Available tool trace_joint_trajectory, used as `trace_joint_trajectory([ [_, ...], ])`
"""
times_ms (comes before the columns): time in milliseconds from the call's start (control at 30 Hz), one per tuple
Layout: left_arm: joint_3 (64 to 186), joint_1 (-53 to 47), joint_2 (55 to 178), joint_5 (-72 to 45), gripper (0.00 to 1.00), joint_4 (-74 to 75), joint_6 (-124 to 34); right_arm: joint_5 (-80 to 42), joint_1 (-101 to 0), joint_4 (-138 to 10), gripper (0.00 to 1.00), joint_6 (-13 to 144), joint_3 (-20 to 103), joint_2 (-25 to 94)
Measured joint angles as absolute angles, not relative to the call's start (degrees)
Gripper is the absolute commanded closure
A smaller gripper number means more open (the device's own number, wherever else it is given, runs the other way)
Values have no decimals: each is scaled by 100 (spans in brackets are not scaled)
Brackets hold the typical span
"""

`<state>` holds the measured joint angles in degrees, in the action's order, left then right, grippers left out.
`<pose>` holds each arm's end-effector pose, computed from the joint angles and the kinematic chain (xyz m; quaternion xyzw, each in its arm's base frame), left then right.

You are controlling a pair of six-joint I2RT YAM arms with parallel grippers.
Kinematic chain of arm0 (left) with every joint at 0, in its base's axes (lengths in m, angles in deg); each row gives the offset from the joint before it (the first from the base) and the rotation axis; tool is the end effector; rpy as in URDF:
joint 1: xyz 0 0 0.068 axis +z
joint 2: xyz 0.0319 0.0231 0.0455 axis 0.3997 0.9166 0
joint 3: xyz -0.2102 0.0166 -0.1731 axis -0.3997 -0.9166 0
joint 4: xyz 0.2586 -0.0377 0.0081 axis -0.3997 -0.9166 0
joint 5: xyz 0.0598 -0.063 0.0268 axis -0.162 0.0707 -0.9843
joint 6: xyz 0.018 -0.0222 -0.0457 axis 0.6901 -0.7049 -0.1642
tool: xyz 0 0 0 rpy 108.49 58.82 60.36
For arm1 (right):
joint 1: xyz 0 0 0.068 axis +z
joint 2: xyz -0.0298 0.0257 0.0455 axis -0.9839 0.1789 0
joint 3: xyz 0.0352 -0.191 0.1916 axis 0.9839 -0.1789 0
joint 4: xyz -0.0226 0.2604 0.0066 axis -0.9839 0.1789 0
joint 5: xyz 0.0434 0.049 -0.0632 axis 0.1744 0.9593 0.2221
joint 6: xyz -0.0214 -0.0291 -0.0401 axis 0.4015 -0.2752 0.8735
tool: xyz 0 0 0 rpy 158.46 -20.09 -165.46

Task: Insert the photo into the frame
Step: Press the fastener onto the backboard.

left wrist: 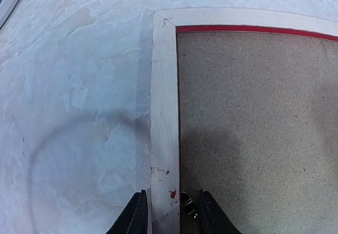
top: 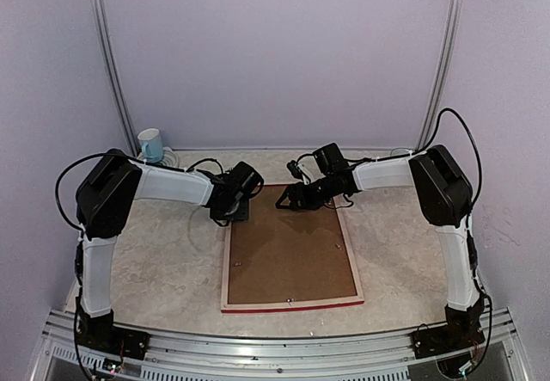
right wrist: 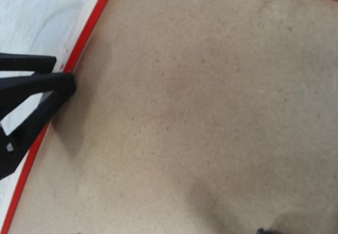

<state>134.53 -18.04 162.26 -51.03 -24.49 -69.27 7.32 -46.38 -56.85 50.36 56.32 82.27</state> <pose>0.3352 -0.2742 0.1359 -0.0112 0.9414 0.0479 0.3336 0.3958 0.2838 0.1399 -0.1975 0.8727 0.4031 0.1920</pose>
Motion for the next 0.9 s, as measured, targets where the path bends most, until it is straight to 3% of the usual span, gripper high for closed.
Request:
trace_joint_trajectory([
  [100,13453,-1796,16234,-5103,61,-2412,-6947,732,-4638,-5693,29,5036,5623,8227],
  [367,13453,-1673,16243,-5009,62,-2291,-7008,732,-4638,-5704,29,5036,5619,8227],
  [700,13407,-1658,16243,-4926,71,-2186,-7069,732,-4638,-5704,30,5036,5616,8227],
  [900,13381,-1665,16243,-4918,82,-2132,-7065,734,-4638,-5704,29,5034,5616,8227],
])
